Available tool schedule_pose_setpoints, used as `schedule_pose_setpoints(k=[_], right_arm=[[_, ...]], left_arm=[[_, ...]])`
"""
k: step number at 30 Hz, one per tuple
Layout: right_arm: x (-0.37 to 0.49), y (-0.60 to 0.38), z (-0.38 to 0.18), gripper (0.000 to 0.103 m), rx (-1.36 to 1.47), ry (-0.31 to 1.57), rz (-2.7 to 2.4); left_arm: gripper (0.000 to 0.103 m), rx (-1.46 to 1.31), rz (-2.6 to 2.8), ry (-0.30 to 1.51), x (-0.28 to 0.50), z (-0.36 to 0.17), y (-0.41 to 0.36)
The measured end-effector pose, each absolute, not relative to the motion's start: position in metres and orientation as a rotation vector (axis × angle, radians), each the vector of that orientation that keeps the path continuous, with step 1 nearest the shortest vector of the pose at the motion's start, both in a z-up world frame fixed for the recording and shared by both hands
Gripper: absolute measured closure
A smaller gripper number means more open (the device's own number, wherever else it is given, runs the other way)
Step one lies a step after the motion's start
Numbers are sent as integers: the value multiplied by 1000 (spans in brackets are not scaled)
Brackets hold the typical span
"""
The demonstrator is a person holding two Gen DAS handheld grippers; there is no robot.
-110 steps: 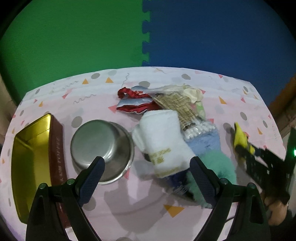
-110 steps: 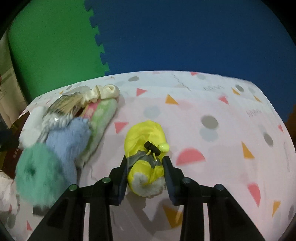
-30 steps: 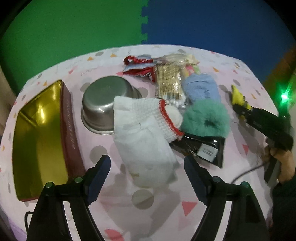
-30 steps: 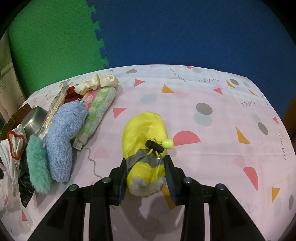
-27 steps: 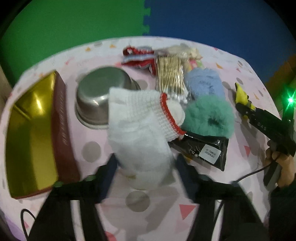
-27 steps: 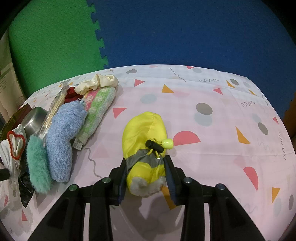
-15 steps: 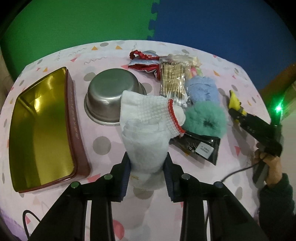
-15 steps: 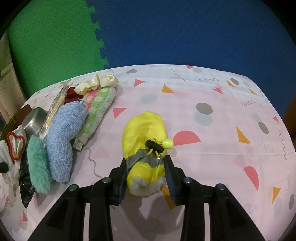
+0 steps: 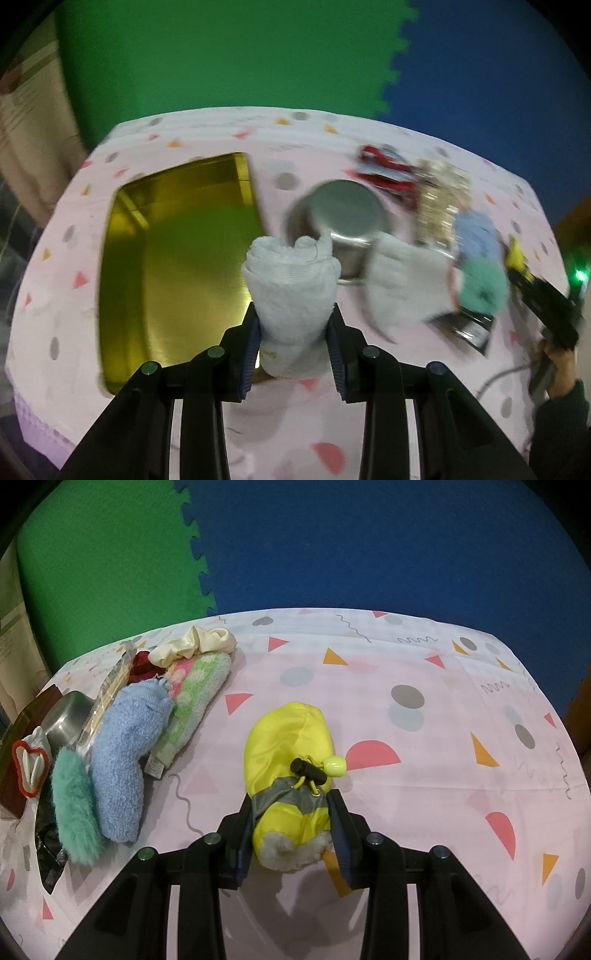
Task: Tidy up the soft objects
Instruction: 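Lift the white towel with the left gripper and carry it over the gold tin, then lower the towel into the gold tin and open the left gripper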
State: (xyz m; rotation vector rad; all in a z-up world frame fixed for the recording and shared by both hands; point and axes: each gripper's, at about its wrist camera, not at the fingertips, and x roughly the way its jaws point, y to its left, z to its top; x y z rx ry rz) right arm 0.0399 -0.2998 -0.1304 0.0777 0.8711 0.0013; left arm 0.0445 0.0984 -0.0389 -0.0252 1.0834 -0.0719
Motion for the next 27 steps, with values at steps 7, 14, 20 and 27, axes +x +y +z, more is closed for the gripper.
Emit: schedule_pose_setpoints(k=[7, 14, 20, 27], right_arm=[[42, -297, -131, 65, 49, 878, -10], [41, -296, -132, 65, 40, 880, -14], [42, -296, -132, 65, 31, 881, -18], [41, -295, -132, 65, 17, 883, -25]], left_arm=[[72, -17, 56, 1102, 68, -58, 146], [71, -3, 101, 1144, 83, -83, 175], [67, 18, 121, 1150, 89, -93, 187], [59, -12, 128, 1142, 91, -94, 200]])
